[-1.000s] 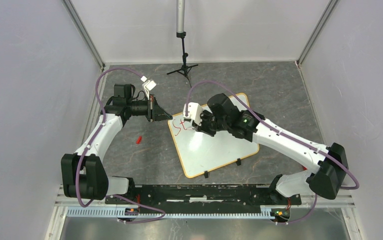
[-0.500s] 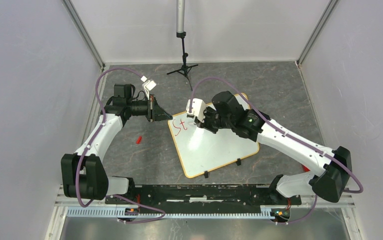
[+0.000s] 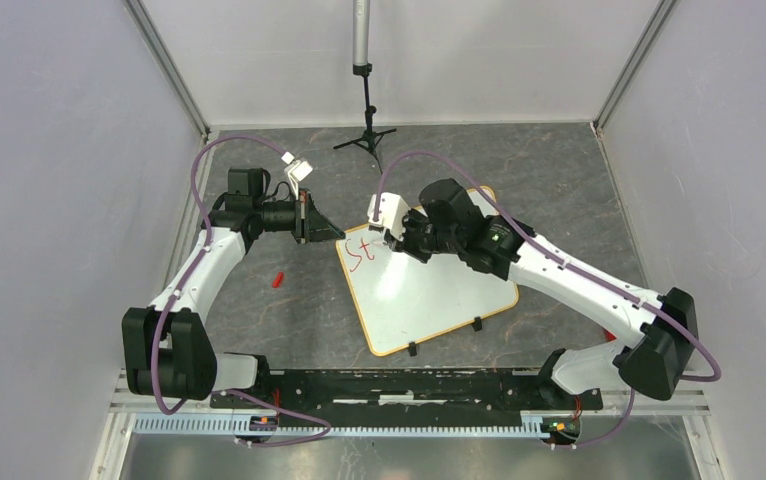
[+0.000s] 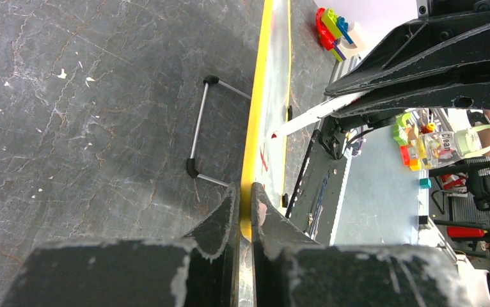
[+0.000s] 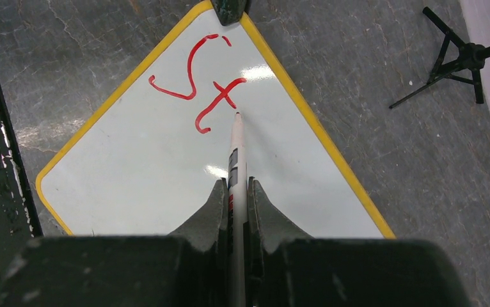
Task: Write a sentence on the whiteboard
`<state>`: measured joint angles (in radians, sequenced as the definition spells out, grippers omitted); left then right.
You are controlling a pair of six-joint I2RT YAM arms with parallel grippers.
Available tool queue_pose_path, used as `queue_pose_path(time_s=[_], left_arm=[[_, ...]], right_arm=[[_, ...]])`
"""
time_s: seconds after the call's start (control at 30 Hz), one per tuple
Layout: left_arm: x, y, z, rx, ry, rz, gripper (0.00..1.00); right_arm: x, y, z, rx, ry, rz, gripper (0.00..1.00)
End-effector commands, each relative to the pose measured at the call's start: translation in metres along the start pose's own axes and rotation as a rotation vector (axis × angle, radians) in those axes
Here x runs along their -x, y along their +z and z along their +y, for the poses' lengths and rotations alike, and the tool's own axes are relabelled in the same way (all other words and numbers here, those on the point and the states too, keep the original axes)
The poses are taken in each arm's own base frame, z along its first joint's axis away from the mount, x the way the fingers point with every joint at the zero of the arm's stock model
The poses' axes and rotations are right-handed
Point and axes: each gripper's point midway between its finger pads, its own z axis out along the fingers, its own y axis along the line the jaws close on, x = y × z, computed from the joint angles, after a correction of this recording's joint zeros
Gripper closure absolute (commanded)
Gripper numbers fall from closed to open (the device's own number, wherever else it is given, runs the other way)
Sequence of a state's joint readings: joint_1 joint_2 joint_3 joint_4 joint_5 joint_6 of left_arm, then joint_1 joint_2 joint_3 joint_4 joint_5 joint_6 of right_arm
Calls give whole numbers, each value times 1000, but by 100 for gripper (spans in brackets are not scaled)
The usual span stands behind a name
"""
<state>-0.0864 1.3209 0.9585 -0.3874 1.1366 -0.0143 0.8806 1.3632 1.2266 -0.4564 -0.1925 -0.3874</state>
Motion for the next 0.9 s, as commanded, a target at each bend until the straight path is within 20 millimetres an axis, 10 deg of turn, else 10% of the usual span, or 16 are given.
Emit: queue_pose_path(time_s=[0.0,0.87], left_arm=[[3,0,-6,-10,4,-12,98],[2,0,-5,-2,2,-11,98]], right_arm=[[23,0,-17,-50,-14,-57,100],[-30,-3,11,32,28,52,100]])
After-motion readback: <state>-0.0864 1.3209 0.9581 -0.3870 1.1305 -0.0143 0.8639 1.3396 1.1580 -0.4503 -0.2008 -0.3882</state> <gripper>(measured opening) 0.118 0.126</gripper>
